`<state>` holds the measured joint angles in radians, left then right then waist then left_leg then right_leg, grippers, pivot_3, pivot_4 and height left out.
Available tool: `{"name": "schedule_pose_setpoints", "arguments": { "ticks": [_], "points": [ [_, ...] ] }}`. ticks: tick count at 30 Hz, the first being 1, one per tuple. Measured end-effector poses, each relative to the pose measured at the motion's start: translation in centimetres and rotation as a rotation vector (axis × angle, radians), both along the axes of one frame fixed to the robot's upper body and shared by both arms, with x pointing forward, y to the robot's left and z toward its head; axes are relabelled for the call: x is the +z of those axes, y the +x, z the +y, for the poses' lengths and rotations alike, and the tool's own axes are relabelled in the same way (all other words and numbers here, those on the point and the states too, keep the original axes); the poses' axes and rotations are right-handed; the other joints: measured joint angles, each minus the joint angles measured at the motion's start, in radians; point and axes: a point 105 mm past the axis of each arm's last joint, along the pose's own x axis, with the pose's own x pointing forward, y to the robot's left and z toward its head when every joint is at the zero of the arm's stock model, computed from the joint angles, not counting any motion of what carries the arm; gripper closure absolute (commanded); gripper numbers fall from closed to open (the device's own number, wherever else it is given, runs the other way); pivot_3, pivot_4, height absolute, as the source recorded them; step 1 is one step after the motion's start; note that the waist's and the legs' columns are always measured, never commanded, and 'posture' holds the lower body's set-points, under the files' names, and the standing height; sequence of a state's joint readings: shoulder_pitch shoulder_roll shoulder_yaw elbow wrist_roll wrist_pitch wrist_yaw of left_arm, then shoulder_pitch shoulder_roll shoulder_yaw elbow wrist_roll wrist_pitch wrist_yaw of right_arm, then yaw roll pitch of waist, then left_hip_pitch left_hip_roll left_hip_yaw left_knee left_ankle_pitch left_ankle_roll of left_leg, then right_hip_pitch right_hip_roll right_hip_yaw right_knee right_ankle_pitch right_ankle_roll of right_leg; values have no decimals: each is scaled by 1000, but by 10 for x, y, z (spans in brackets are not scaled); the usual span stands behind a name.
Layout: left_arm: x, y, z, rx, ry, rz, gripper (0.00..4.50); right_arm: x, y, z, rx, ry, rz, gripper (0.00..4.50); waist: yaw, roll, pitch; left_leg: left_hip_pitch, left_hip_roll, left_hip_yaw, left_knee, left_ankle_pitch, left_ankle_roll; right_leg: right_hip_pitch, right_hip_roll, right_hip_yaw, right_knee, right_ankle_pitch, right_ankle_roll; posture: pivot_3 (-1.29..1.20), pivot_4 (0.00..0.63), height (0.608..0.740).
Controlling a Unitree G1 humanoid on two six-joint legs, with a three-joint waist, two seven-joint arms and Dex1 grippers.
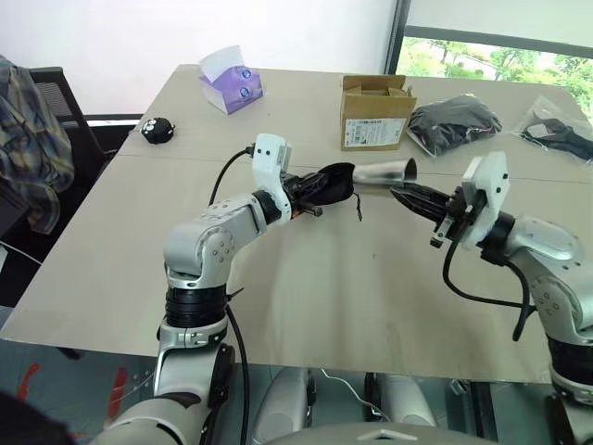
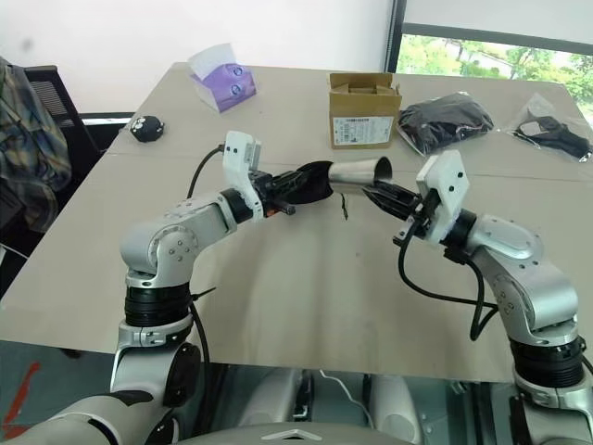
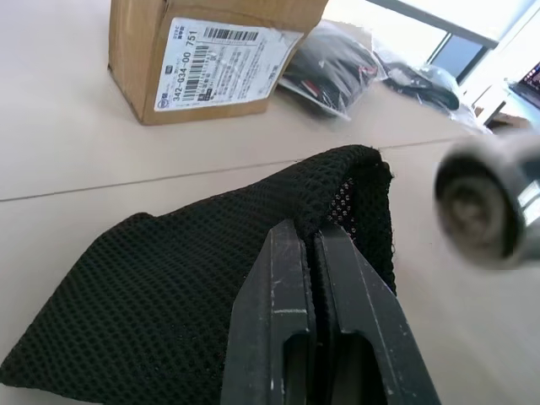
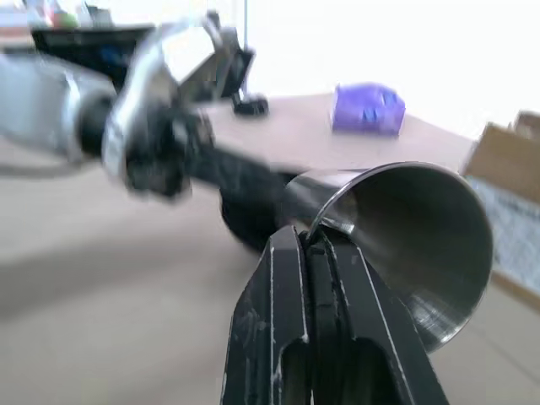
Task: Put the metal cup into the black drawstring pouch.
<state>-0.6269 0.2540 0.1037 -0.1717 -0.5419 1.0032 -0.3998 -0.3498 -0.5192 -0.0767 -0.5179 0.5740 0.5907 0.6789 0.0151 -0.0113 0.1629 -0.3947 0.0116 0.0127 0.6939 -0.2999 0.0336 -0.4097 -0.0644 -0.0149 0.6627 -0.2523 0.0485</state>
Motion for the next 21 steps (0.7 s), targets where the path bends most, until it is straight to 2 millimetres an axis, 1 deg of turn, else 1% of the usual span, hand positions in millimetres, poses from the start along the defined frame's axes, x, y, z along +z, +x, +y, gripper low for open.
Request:
{"name": "schedule_pose_setpoints", "arguments": {
  "ticks": [4, 8, 11, 13, 14, 18, 19, 21],
  "points": [
    [-2, 1, -1, -5, 8, 12, 4500, -3, 0, 6, 10, 9, 13, 4462, -2, 0, 0, -4, 0, 0, 2, 0, 0, -3, 0, -1, 1, 0, 0, 0, 150, 710],
    [6, 0, -4, -30, 9, 1, 4500, -17, 4, 26, 49, 9, 47, 4462, -7, 0, 0, -3, 0, 0, 2, 0, 0, -3, 1, -1, 2, 0, 0, 0, 150, 710],
    [5, 0, 0, -24, 16, 13, 4500, -27, 7, 38, 60, -6, 49, 4462, -8, 0, 0, -3, 0, 0, 2, 0, 0, -3, 1, -1, 2, 0, 0, 0, 150, 710],
    [5, 0, 2, -19, 16, 13, 4500, -29, 8, 39, 54, -9, 51, 4462, -7, 0, 0, -3, -1, 0, 2, 0, 0, -3, 1, -1, 2, 0, 0, 0, 150, 710],
    [5, 0, 4, -11, 19, 15, 4500, -32, 13, 38, 26, -32, 44, 4462, -7, 0, 0, -3, -1, 0, 2, 0, 0, -3, 0, -1, 1, 0, 0, 0, 150, 710],
    [0, -2, 5, -16, 17, 34, 4500, -44, 28, 30, -53, -81, 62, 4462, -2, 0, 0, -3, -1, 0, 3, 0, 0, -3, 0, -1, 2, 0, 0, 0, 150, 710],
    [0, -2, 5, -14, 17, 35, 4500, -44, 29, 30, -55, -85, 60, 4462, -3, 0, 0, -3, -1, 0, 3, 0, 0, -3, 0, -1, 2, 0, 0, 0, 150, 710],
    [5, -5, -1, -37, -2, 18, 4500, -40, 34, 34, -59, -84, 47, 4462, -5, 0, 0, -3, -1, 0, 3, 0, 0, -3, 1, -1, 2, 0, 0, 0, 150, 710]
  ]
}}
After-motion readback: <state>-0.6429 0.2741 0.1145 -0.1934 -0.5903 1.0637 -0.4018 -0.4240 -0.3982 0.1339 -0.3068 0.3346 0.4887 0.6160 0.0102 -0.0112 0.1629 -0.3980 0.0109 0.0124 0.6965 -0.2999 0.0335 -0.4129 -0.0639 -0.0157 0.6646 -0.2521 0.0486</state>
